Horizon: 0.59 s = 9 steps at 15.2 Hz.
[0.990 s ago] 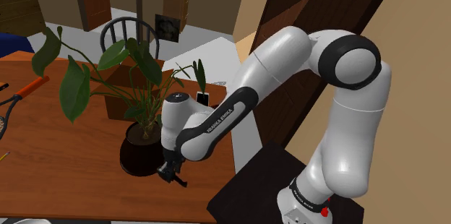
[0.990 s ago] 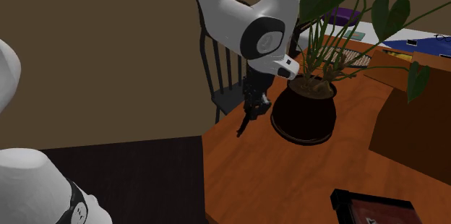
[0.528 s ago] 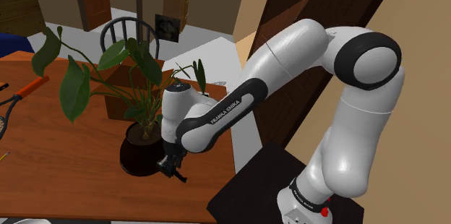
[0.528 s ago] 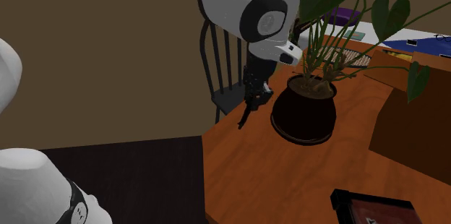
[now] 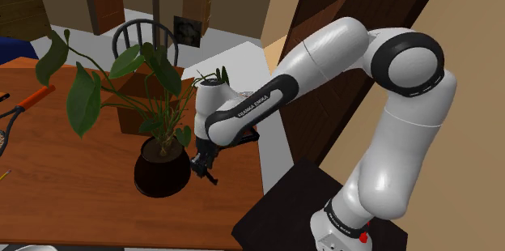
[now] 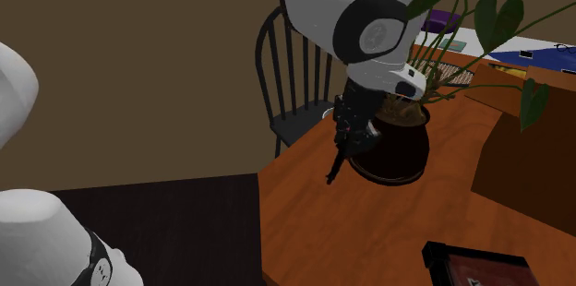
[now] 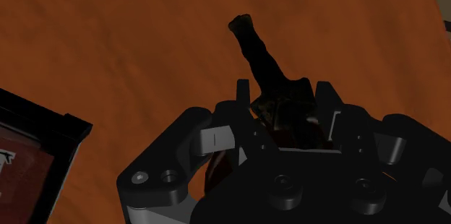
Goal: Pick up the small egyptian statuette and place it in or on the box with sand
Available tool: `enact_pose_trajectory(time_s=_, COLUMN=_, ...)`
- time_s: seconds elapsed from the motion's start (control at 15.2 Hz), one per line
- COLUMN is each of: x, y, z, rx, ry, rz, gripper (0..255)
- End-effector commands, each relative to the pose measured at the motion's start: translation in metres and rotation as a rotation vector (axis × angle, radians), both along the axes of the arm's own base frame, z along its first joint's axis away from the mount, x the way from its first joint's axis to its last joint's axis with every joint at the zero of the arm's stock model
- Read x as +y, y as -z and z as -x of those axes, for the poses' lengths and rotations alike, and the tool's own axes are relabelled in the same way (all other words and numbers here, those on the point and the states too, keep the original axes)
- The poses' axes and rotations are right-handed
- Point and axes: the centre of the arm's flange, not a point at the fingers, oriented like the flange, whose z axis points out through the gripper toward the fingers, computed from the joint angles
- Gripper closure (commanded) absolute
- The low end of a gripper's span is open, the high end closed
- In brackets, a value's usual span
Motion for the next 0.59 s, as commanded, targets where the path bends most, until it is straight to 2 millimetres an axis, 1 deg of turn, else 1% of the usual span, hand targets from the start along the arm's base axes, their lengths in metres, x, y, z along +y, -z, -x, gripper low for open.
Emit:
enact_pose_trajectory(time_s=0.0, x=-0.022, y=-0.001, z=-0.015, rx=0.0, ry=-0.002, rz=0.0, gripper=255)
enact_pose_trajectory(time_s=0.53, x=-0.114, y=-0.003, z=-0.068, rx=0.0, ry=-0.002, rz=0.0, gripper=255)
